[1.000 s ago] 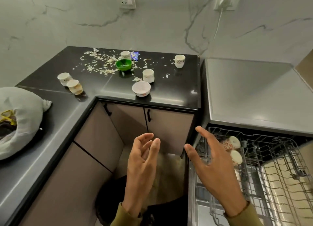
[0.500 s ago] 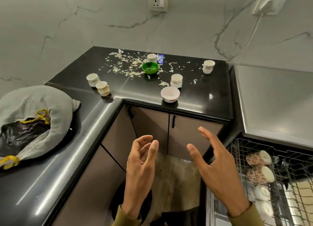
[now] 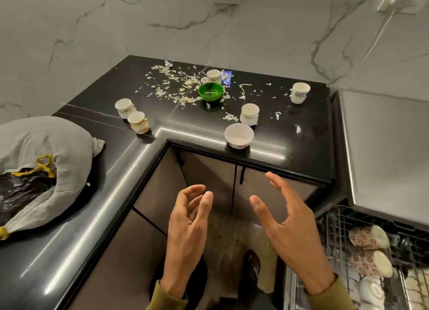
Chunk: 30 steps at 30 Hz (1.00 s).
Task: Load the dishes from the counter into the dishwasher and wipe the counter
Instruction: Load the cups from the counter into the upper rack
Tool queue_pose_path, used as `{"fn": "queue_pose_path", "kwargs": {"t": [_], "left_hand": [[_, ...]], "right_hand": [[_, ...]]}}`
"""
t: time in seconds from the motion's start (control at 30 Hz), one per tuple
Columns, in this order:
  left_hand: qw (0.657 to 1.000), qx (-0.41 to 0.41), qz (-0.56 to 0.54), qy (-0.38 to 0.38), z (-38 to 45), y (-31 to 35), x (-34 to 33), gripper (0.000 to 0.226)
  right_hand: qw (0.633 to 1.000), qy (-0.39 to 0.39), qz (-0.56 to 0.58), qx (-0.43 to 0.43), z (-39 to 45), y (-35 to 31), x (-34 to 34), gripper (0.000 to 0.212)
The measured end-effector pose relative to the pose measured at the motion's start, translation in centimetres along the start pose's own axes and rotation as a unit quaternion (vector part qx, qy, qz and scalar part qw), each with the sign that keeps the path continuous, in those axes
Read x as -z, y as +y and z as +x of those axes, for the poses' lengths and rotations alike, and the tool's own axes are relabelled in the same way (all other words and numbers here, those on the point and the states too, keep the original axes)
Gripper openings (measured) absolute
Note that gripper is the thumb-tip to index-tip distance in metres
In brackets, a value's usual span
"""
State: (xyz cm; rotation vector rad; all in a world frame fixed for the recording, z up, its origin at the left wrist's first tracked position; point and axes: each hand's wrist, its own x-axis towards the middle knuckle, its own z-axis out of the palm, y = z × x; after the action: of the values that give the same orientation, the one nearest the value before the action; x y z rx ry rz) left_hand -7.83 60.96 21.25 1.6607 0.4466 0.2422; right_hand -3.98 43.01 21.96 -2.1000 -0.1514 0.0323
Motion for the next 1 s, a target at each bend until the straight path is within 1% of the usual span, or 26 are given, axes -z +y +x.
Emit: {"fn": "queue_pose_path", "kwargs": {"t": [0.13, 0.3, 0.43, 0.5, 0.7, 0.8, 0.93, 1.0], "left_hand": [[1.0, -0.009, 0.001, 0.028, 3.5, 1.3, -2.3, 0.038], [0.998, -0.014, -0.003, 0.056, 8.0, 3.3, -5.6, 0.039], [0.997, -0.004, -0.007, 0.073, 10.5, 3.8, -7.8, 0.043], [0.997, 0.009, -0.005, 0.079, 11.5, 3.5, -8.7, 0.045], [0.997, 0.03, 0.007, 0.074, 14.7, 3.6, -10.2, 0.045], [0.997, 0.033, 0.016, 0.066, 16.6, 3.5, -10.1, 0.043], [0.997, 0.033, 0.014, 0.062, 19.2, 3.0, -9.7, 0.045], [0.998, 0.036, 0.005, 0.05, 21.0, 2.6, -9.2, 0.047]], "right_hand": [[1.0, -0.024, 0.008, 0.014, 5.1, 0.7, 1.0, 0.064], [0.998, -0.052, 0.008, 0.04, 11.5, 1.4, 3.0, 0.058], [0.996, -0.068, -0.003, 0.065, 15.3, 2.0, 3.7, 0.064], [0.994, -0.079, -0.006, 0.074, 16.8, 2.5, 3.9, 0.062], [0.995, -0.089, 0.016, 0.051, 19.7, 3.3, 3.9, 0.064], [0.995, -0.091, 0.019, 0.043, 21.1, 3.7, 3.2, 0.063], [0.995, -0.098, 0.017, 0.031, 23.2, 3.5, 2.0, 0.06], [0.995, -0.092, 0.012, 0.023, 24.6, 3.2, 1.1, 0.061]]}}
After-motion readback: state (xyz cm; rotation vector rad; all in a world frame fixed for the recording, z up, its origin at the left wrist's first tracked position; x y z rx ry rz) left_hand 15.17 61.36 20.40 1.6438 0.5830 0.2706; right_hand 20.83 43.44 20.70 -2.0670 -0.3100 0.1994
